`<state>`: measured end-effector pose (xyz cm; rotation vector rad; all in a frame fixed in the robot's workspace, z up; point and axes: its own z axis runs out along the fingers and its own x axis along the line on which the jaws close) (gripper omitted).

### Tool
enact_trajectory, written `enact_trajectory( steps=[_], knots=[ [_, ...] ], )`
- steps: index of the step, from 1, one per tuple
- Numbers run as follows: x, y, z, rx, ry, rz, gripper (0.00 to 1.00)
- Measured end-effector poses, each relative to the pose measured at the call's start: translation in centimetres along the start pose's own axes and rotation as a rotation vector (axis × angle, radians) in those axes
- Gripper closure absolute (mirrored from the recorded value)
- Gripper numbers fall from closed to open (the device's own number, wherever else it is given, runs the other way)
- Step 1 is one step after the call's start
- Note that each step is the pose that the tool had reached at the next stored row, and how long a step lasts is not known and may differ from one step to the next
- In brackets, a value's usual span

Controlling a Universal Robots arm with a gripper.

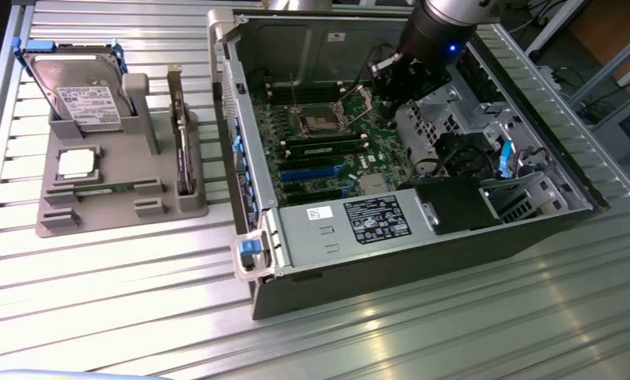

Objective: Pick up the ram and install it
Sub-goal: 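Press down the ram until it locks into place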

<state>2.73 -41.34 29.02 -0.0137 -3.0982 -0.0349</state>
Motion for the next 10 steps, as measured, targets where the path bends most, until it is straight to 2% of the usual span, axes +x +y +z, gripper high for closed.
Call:
enact_trajectory(
  steps=[4, 10],
  knots=[
    [0.00, 0.00, 0.00, -0.0018, -0.0009, 0.041, 0.90],
    [0.00, 0.00, 0.00, -0.0020, -0.0010, 0.044, 0.90]
  ],
)
